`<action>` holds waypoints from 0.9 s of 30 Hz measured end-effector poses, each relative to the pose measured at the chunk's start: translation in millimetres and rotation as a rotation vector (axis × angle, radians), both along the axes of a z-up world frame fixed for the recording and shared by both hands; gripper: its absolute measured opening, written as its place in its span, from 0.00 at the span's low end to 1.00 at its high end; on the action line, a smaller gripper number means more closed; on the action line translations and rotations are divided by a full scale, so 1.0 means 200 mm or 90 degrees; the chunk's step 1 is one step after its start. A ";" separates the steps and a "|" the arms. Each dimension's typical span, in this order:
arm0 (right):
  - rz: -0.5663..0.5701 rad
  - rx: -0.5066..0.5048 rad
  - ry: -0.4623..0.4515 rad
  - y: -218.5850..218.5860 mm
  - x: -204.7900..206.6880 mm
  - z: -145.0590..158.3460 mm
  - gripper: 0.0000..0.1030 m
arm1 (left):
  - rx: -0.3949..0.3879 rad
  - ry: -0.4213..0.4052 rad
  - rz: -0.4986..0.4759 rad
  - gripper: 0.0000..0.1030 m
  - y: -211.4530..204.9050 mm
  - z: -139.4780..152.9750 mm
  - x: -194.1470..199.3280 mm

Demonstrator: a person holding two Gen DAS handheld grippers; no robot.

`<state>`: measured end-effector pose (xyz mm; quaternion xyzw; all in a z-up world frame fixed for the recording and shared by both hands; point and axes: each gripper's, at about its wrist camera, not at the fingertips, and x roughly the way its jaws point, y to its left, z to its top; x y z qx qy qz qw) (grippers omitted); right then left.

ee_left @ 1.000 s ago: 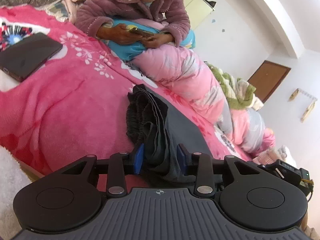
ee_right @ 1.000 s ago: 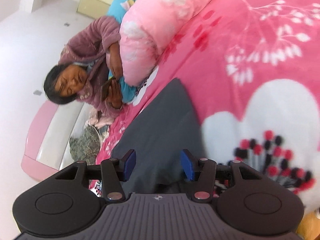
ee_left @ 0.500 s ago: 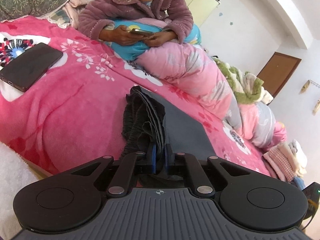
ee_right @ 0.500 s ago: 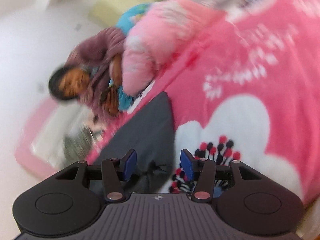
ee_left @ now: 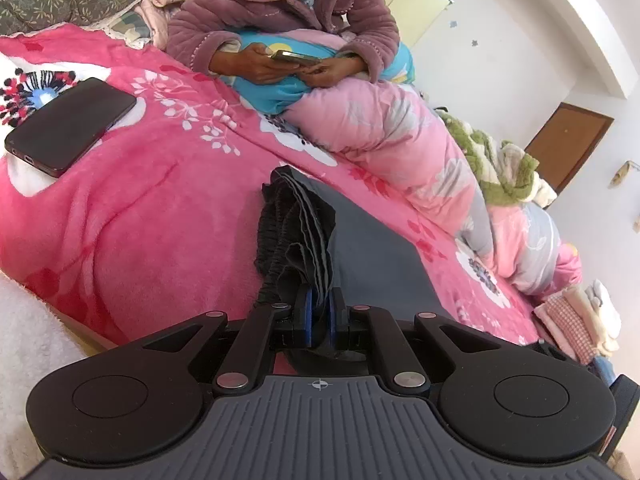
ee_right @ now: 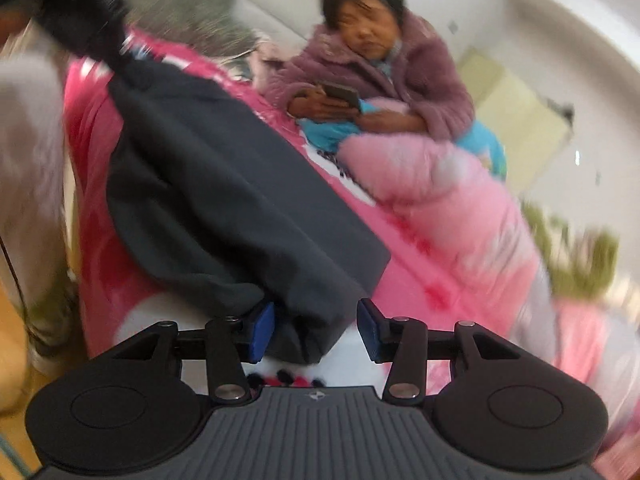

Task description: Fold clothes

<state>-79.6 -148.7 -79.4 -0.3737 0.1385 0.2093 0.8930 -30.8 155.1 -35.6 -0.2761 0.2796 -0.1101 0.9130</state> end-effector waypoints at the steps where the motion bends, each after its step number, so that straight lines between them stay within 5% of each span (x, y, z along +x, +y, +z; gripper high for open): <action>1: 0.009 -0.018 -0.016 0.02 0.00 -0.01 0.46 | 0.002 -0.002 0.000 0.06 0.00 0.00 0.00; 4: 0.024 -0.035 -0.024 0.05 0.02 -0.02 0.30 | -0.005 -0.008 -0.003 0.06 0.00 0.00 0.00; 5: 0.026 -0.038 -0.025 0.06 0.03 -0.02 0.06 | -0.009 -0.010 -0.004 0.06 0.00 0.00 -0.01; 6: 0.018 -0.026 -0.027 0.04 0.04 -0.02 0.02 | -0.012 -0.012 -0.004 0.06 0.01 0.00 -0.01; 12: 0.006 0.058 -0.055 -0.04 -0.10 0.08 0.01 | -0.018 -0.015 -0.021 0.06 0.01 -0.03 -0.02; 27: -0.013 0.082 0.012 -0.09 -0.16 -0.02 0.01 | 0.033 0.006 -0.077 0.07 -0.01 -0.08 -0.03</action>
